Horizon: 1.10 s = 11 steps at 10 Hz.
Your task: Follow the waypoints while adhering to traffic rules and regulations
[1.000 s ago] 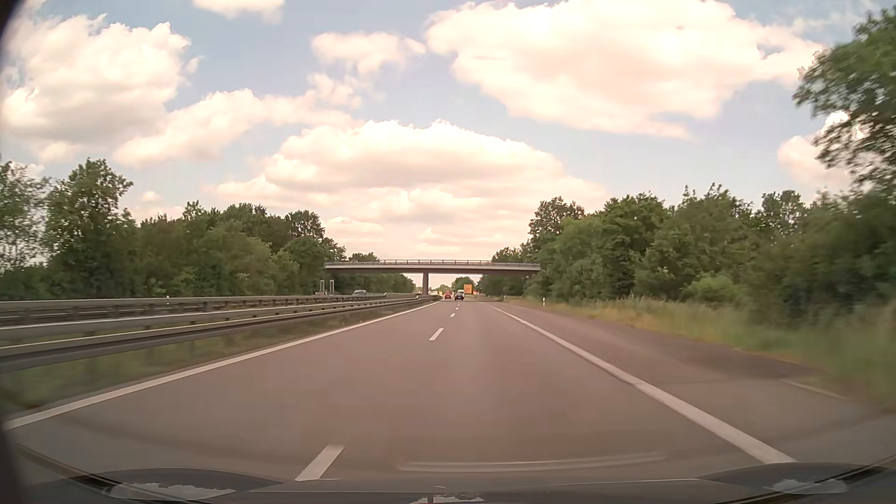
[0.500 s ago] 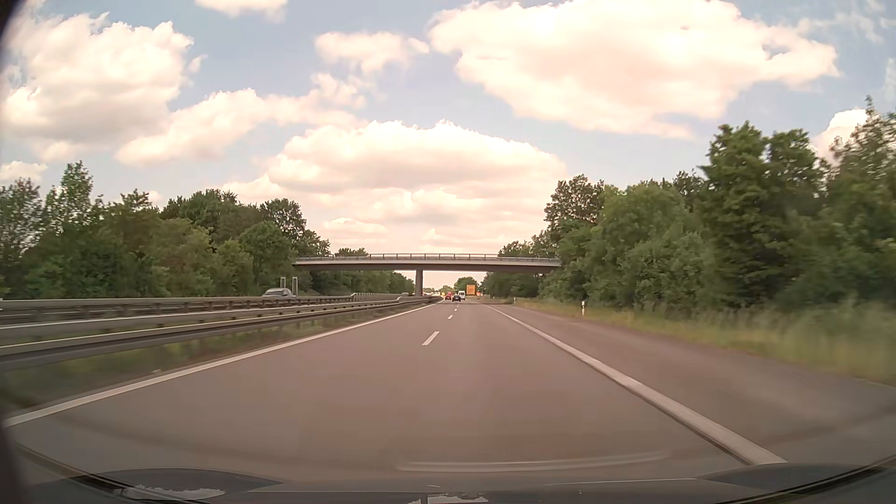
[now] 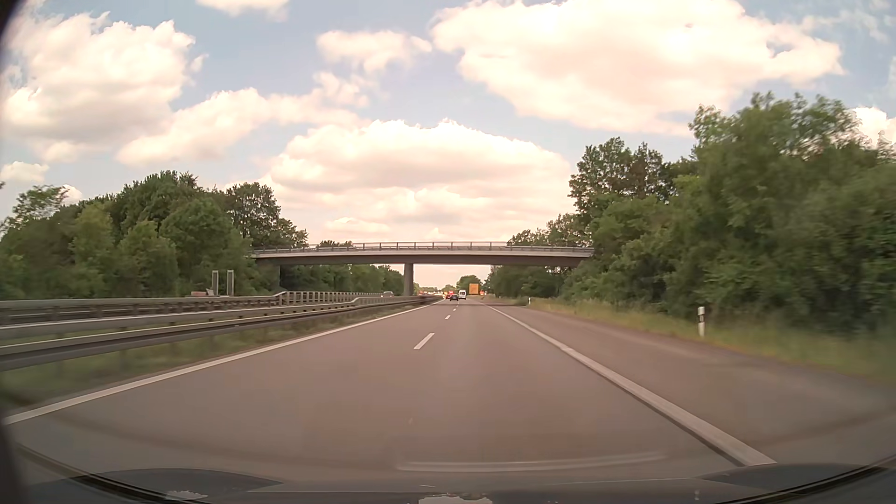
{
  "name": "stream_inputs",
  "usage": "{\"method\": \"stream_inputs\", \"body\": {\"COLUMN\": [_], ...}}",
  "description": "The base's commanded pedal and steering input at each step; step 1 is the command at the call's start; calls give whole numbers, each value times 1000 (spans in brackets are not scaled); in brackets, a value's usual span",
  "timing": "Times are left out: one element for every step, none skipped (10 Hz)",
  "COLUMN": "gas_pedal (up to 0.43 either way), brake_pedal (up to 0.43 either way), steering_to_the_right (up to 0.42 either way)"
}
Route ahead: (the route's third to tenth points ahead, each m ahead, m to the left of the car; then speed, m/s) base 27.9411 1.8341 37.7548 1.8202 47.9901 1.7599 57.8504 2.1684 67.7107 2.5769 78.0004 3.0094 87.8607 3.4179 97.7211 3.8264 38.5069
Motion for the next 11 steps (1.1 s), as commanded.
{"method": "stream_inputs", "body": {"gas_pedal": [299, 299, 299, 299, 311, 319, 319, 319, 319, 319, 319], "brake_pedal": [6, 12, 12, 12, 12, 12, 6, 12, 12, 12, 12], "steering_to_the_right": [-2, -3, -3, -3, -4, -4, -4, -4, -4, -4, -3]}}
